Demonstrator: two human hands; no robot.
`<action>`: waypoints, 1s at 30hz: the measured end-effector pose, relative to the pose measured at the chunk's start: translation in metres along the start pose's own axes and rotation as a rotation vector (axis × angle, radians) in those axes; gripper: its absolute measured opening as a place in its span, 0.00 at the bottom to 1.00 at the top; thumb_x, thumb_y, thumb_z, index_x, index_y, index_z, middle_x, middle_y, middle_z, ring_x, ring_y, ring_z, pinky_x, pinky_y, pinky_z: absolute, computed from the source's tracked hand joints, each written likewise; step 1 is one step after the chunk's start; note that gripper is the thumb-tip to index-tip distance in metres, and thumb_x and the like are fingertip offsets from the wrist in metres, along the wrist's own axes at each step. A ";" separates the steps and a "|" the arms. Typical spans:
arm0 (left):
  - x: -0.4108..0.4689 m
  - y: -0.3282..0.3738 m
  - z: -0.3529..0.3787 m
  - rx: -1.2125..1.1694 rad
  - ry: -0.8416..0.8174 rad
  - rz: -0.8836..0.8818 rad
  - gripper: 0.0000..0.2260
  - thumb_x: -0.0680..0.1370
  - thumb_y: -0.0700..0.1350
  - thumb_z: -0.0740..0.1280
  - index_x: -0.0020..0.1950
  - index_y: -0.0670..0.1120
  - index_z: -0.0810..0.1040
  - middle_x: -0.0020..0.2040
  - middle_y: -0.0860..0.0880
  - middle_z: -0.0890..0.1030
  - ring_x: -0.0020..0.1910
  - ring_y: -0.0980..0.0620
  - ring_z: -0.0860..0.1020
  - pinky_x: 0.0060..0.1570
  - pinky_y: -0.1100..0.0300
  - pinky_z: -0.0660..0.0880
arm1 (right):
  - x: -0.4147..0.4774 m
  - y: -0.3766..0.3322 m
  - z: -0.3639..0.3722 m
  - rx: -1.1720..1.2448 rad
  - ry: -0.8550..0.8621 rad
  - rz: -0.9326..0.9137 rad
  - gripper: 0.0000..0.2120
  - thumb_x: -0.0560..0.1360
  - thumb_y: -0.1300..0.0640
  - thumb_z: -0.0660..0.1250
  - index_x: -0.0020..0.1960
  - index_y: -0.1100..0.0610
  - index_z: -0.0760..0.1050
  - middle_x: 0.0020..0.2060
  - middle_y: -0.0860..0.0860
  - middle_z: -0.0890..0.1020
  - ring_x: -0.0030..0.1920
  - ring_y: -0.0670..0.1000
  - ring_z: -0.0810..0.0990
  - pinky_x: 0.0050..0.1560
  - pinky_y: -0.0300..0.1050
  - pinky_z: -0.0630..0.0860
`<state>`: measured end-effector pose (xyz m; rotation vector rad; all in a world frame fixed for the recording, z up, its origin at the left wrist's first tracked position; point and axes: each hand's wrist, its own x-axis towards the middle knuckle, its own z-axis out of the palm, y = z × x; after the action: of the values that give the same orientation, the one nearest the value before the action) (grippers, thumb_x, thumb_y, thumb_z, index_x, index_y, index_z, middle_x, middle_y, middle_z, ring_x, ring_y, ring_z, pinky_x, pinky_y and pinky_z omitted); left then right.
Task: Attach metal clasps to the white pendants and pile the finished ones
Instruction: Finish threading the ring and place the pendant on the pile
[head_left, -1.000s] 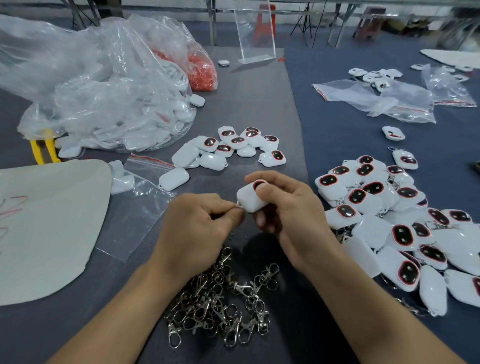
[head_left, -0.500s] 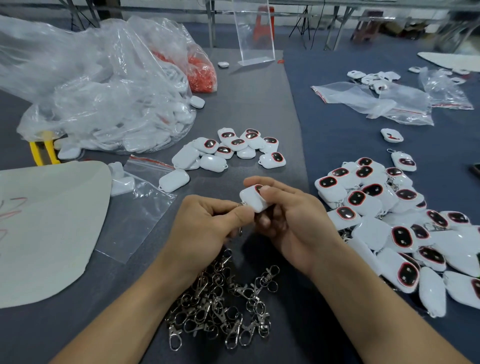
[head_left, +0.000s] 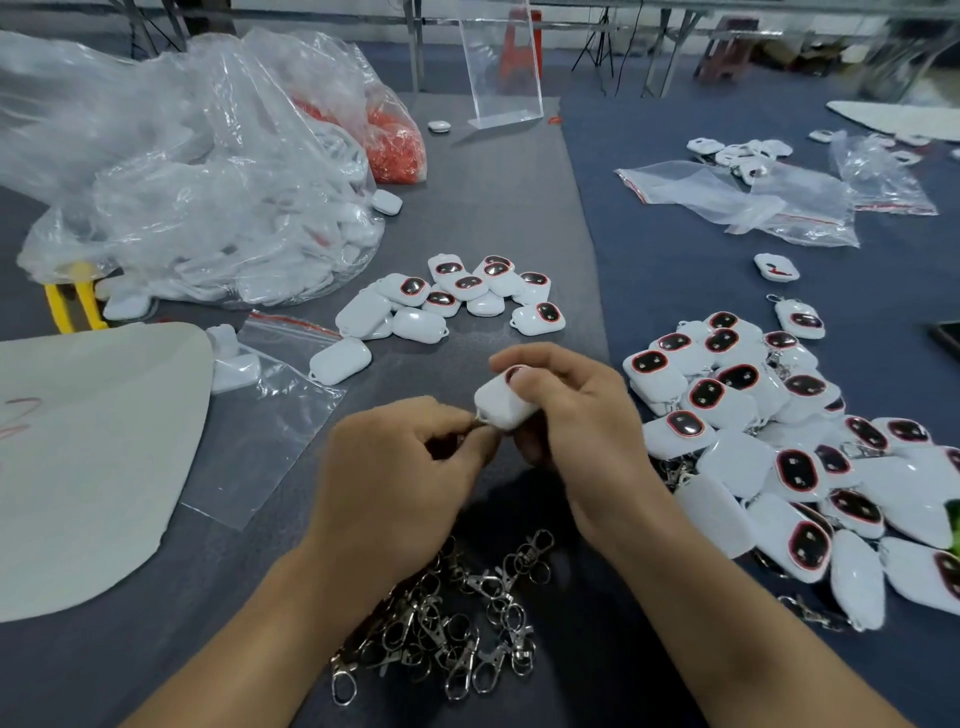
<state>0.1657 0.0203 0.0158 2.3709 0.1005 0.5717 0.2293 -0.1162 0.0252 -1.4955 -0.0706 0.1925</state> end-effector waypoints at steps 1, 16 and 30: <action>0.001 0.002 0.003 -0.154 -0.002 -0.068 0.05 0.72 0.57 0.71 0.44 0.59 0.85 0.34 0.59 0.82 0.36 0.57 0.80 0.37 0.57 0.74 | 0.002 -0.002 -0.002 0.083 0.001 0.055 0.12 0.78 0.68 0.64 0.45 0.57 0.84 0.29 0.52 0.79 0.22 0.47 0.68 0.22 0.36 0.63; 0.004 -0.005 0.002 0.190 -0.067 -0.132 0.01 0.72 0.54 0.74 0.43 0.61 0.85 0.31 0.66 0.76 0.35 0.62 0.75 0.38 0.63 0.70 | 0.019 -0.016 -0.052 -1.023 0.181 -0.302 0.09 0.68 0.51 0.64 0.33 0.52 0.81 0.25 0.47 0.79 0.34 0.48 0.77 0.36 0.41 0.68; 0.008 -0.004 -0.005 -0.117 -0.507 0.002 0.07 0.67 0.56 0.73 0.44 0.60 0.87 0.49 0.64 0.81 0.51 0.64 0.80 0.56 0.62 0.73 | 0.042 0.011 0.001 -1.140 -0.018 -0.346 0.30 0.80 0.59 0.63 0.81 0.56 0.60 0.82 0.53 0.59 0.82 0.53 0.52 0.79 0.46 0.49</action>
<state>0.1711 0.0279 0.0193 2.3265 -0.1583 -0.0347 0.2695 -0.1074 0.0110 -2.5746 -0.5169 -0.1573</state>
